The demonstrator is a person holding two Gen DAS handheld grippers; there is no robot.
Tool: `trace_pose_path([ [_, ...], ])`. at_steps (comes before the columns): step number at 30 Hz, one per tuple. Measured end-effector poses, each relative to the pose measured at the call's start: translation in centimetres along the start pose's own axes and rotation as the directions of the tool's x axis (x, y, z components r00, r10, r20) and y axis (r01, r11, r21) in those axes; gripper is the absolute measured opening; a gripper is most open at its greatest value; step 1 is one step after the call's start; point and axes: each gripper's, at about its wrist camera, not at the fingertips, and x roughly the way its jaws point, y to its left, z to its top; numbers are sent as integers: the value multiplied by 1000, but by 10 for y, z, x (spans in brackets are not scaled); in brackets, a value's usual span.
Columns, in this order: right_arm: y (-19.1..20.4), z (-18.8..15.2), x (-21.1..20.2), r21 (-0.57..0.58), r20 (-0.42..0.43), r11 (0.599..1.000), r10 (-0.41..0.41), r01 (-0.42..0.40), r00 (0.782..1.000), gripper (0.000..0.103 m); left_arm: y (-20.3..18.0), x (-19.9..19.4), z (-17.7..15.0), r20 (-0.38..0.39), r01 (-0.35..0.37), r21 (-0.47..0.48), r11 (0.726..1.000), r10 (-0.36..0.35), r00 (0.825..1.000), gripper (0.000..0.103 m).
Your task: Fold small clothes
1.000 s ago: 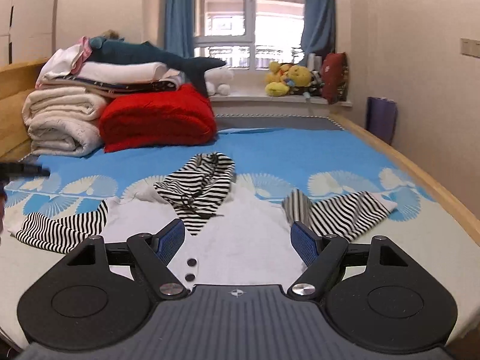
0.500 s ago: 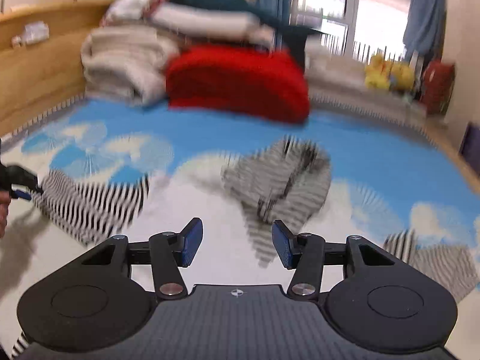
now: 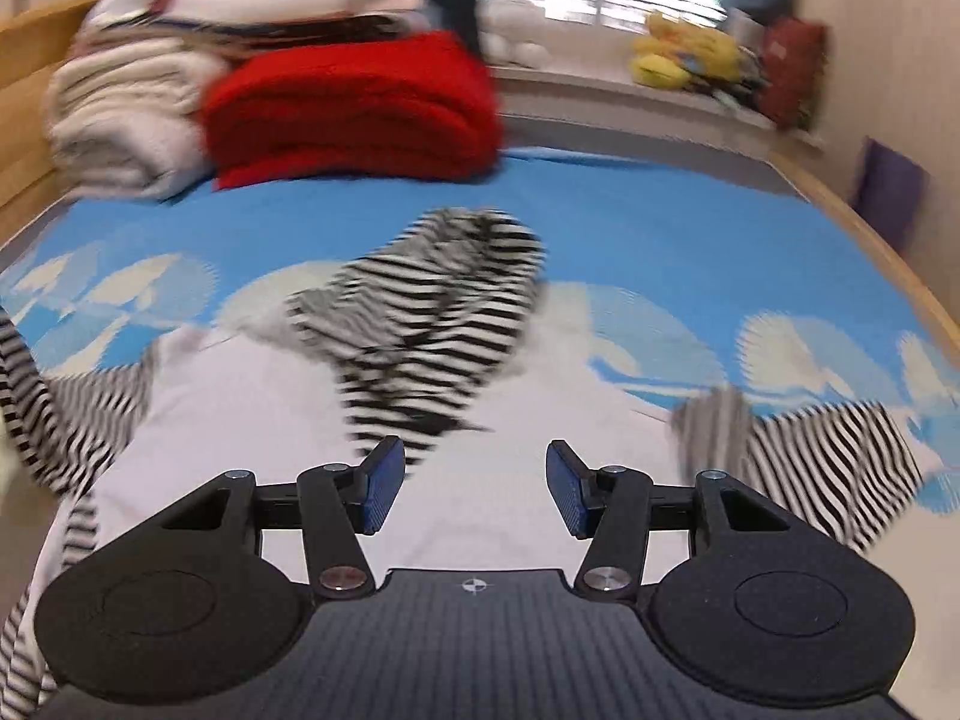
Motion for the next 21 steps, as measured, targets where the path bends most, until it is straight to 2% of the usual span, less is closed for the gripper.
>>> trace_pose_path([
  [1, -10, 1, 0, 35, -5, 999, -17, 17, 1000, 54, -32, -11, -10, -26, 102, 44, 994, -101, 995, 3],
  [2, -19, 1, 1, 70, -11, 997, -33, 34, 999, 54, -64, -21, -24, -84, 218, 85, 972, -211, 974, 3],
  [3, -28, 1, 1, 101, -15, 994, -47, 48, 999, 54, -90, -27, -38, -165, 328, 110, 938, -308, 937, 4],
  [4, -38, 0, 2, 134, -22, 989, -62, 65, 998, 54, -115, -31, -54, -282, 452, 129, 883, -404, 870, 9],
  [5, -45, -2, 3, 157, -30, 984, -75, 78, 997, 54, -138, -32, -72, -401, 550, 150, 822, -458, 793, 18],
  [6, -52, -3, 5, 181, -43, 979, -85, 91, 995, 54, -152, -35, -85, -456, 580, 181, 794, -455, 765, 25],
  [7, -58, -4, 7, 206, -57, 973, -90, 100, 994, 54, -159, -38, -96, -460, 566, 221, 794, -427, 779, 29],
  [8, -65, -5, 9, 235, -72, 966, -91, 105, 993, 54, -158, -37, -99, -449, 538, 231, 810, -402, 798, 34],
  [10, -77, -7, 14, 291, -93, 951, -84, 108, 992, 54, -148, -25, -98, -453, 480, 188, 857, -358, 816, 34],
  [13, -91, -10, 25, 356, -113, 927, -79, 114, 990, 54, -122, 1, -84, -443, 328, 138, 934, -238, 864, 34],
  [15, -99, -14, 36, 395, -141, 909, -81, 131, 987, 51, -105, 14, -78, -446, 206, 133, 970, -126, 886, 34],
  [18, -114, -28, 57, 530, -220, 838, -12, 129, 976, 48, -76, 42, -57, -462, 98, 64, 993, -58, 885, 34],
  [19, -119, -35, 66, 581, -255, 802, 16, 140, 967, 48, -69, 47, -54, -468, 79, 38, 996, -52, 882, 34],
  [21, -123, -48, 78, 613, -333, 764, 19, 201, 943, 49, -57, 58, -45, -480, 59, -4, 998, -54, 876, 34],
])
